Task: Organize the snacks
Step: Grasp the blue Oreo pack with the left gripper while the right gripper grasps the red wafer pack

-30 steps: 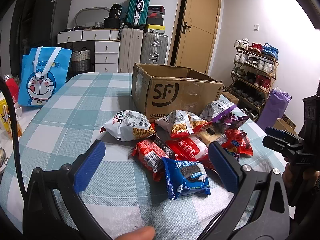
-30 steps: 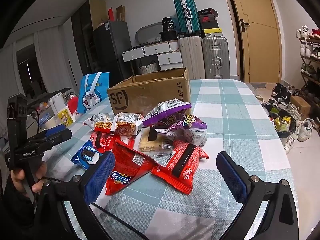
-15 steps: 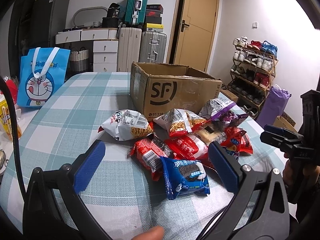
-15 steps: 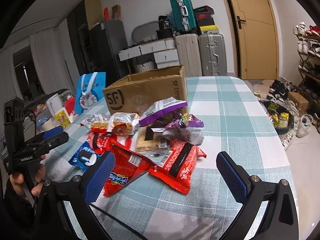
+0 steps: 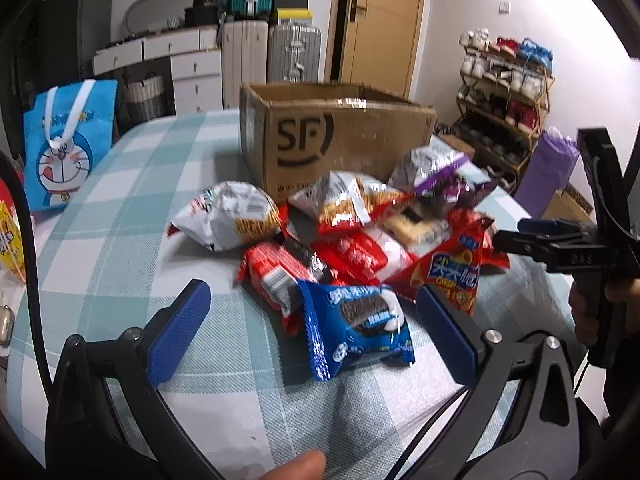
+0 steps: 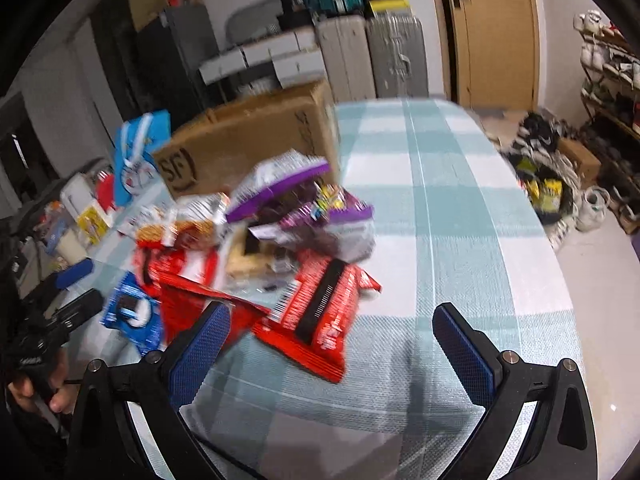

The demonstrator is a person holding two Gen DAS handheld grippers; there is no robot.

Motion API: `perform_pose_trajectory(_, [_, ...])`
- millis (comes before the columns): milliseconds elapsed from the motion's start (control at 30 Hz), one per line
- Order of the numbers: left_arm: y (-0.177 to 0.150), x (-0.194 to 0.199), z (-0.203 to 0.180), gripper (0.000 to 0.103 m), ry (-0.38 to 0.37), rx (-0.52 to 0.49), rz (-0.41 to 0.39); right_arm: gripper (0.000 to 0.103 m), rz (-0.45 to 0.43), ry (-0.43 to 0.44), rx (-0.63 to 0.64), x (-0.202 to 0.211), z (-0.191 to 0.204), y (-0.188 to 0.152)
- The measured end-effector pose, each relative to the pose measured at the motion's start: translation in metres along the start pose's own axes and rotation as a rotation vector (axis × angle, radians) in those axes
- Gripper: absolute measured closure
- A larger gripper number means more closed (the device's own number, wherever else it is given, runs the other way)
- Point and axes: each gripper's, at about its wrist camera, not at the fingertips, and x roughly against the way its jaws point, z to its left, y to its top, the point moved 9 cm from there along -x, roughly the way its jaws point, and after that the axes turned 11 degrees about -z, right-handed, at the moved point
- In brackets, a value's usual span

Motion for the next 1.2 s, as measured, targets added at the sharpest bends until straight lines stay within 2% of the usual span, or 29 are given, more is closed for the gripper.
perform_pose_trajectory(167, [-0.011, -0.012, -0.007, 0.001, -0.009, -0.022, 0.067, 0.003, 0.07, -0.055, 0.024, -0.022, -0.004, -0.005])
perform_pose_trajectory(233, [-0.014, -0.016, -0.01, 0.001, -0.022, -0.02, 0.085, 0.012, 0.093, -0.042, 0.016, -0.03, -0.002, -0.005])
perform_pose_trajectory(300, [-0.017, -0.02, -0.012, 0.008, -0.026, -0.017, 0.104, 0.016, 0.105, -0.023, 0.005, -0.037, 0.001, -0.006])
perform_pose_trajectory(400, [-0.021, -0.025, -0.013, 0.016, -0.025, -0.022, 0.129, 0.02, 0.121, -0.056, 0.035, -0.04, 0.001, -0.005])
perform_pose_trajectory(567, [-0.022, -0.025, -0.023, 0.03, -0.063, -0.042, 0.135, 0.029, 0.12, -0.051, 0.042, -0.041, 0.003, -0.005])
perform_pose_trajectory(667, [-0.024, -0.024, -0.026, 0.035, -0.068, -0.044, 0.141, 0.038, 0.107, -0.048, 0.059, -0.034, 0.006, -0.006])
perform_pose_trajectory(733, [-0.024, -0.024, -0.027, 0.041, -0.072, -0.037, 0.141, 0.053, 0.107, -0.032, 0.052, -0.031, 0.006, -0.008])
perform_pose_trajectory(800, [-0.025, -0.022, -0.027, 0.057, -0.087, -0.032, 0.139, 0.056, 0.098, -0.026, 0.056, -0.027, 0.005, -0.01])
perform_pose_trajectory(833, [-0.025, -0.021, -0.029, 0.059, -0.098, -0.025, 0.143, 0.058, 0.092, -0.022, 0.053, -0.025, 0.004, -0.01])
perform_pose_trajectory(1200, [-0.023, -0.002, -0.026, 0.073, -0.124, 0.013, 0.106, 0.059, 0.036, -0.013, 0.012, -0.003, -0.006, -0.016])
